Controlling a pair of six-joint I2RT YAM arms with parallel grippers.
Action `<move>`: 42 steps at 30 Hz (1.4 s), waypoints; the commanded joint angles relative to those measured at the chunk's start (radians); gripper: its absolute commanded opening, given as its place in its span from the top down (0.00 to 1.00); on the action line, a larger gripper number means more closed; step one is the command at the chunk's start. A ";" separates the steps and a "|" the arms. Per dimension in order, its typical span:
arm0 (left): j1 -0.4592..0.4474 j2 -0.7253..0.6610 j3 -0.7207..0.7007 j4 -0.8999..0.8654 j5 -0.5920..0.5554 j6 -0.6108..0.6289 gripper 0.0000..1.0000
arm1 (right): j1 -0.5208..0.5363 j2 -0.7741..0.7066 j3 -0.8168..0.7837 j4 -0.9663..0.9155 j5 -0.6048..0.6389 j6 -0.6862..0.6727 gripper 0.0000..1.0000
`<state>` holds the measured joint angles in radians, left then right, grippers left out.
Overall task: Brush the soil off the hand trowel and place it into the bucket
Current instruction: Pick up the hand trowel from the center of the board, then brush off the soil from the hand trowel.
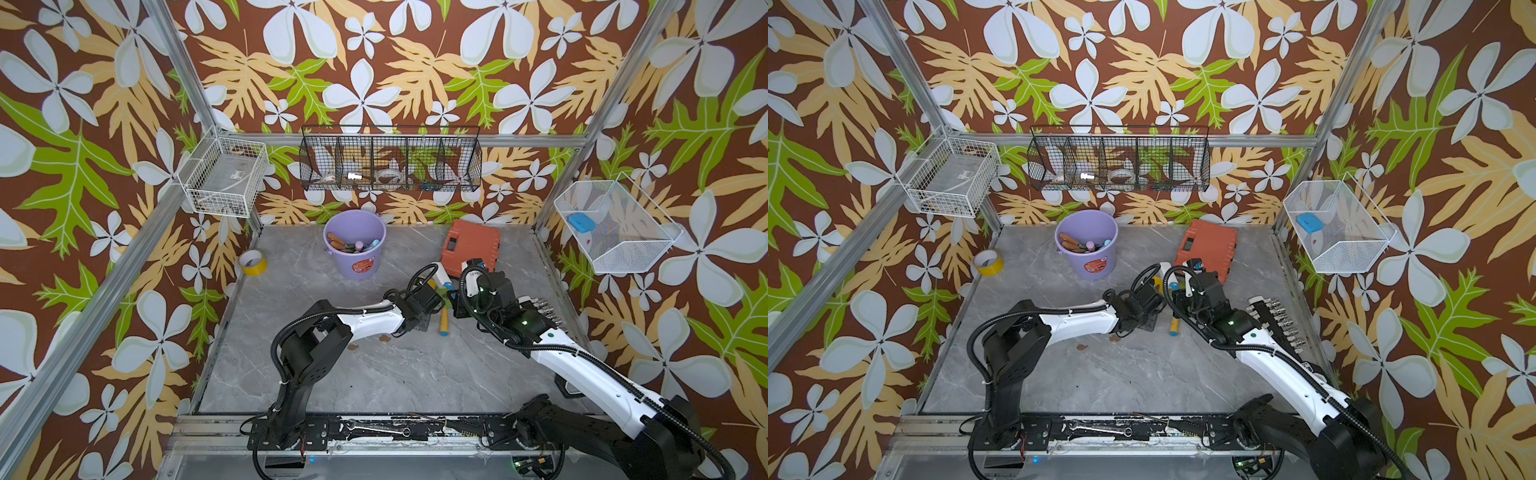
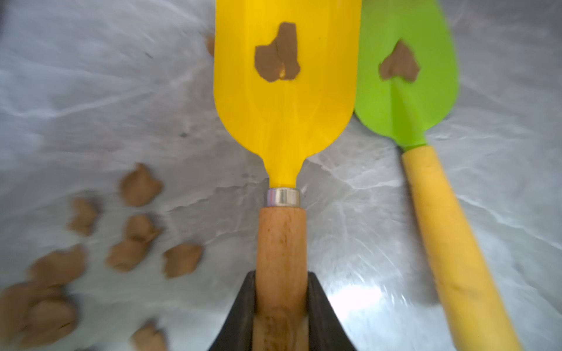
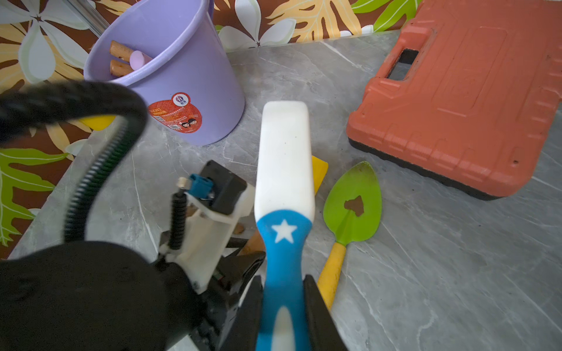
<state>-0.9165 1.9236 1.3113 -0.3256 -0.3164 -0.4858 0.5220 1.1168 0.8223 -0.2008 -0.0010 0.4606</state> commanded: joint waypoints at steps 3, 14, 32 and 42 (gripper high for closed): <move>0.000 -0.161 -0.100 -0.098 -0.127 0.014 1.00 | -0.001 0.002 0.010 0.059 -0.005 -0.001 1.00; 0.001 -0.582 -0.428 -0.220 -0.004 -0.062 1.00 | 0.003 0.127 -0.010 0.247 -0.217 0.094 1.00; 0.049 -0.970 -0.603 -0.329 0.039 -0.252 1.00 | 0.264 0.370 0.259 0.059 0.000 -0.102 1.00; 0.085 -0.938 -0.565 -0.351 0.045 -0.210 1.00 | 0.321 0.462 0.358 -0.142 -0.320 -0.189 1.00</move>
<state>-0.8379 0.9852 0.7338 -0.6750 -0.2539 -0.7071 0.8429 1.5471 1.1404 -0.2153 -0.3168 0.3019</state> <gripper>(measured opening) 0.250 0.201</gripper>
